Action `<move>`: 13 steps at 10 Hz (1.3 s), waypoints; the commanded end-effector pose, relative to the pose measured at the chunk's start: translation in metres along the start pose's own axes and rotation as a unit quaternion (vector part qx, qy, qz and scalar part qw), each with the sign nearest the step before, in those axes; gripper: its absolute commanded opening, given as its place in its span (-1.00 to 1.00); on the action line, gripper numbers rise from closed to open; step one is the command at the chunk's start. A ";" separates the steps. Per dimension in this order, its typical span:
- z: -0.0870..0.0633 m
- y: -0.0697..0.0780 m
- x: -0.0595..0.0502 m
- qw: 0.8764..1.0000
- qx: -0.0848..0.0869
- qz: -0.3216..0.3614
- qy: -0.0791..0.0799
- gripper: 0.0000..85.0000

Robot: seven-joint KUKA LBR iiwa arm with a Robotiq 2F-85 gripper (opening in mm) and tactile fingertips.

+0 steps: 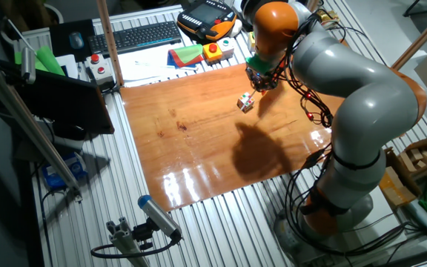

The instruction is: Wave the flag

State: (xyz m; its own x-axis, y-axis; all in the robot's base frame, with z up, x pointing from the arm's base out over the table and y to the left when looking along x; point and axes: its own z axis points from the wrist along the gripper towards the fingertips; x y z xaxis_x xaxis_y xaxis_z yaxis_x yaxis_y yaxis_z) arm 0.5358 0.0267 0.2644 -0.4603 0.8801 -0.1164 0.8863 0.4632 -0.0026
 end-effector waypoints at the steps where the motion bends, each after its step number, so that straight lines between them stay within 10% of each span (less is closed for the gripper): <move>1: 0.000 0.000 0.000 0.987 0.018 0.158 0.005 -0.98; 6: 0.002 0.000 -0.001 0.970 0.015 0.243 0.018 -0.98; 10: 0.003 0.000 -0.001 0.931 0.011 0.364 0.027 -0.98; 13: 0.003 0.000 -0.001 0.930 0.012 0.366 0.018 -0.98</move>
State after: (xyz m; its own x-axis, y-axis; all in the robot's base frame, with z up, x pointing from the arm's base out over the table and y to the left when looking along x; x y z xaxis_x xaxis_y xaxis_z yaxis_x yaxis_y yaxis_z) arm 0.5368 0.0254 0.2618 -0.0363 0.9974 -0.0617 0.9984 0.0389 0.0417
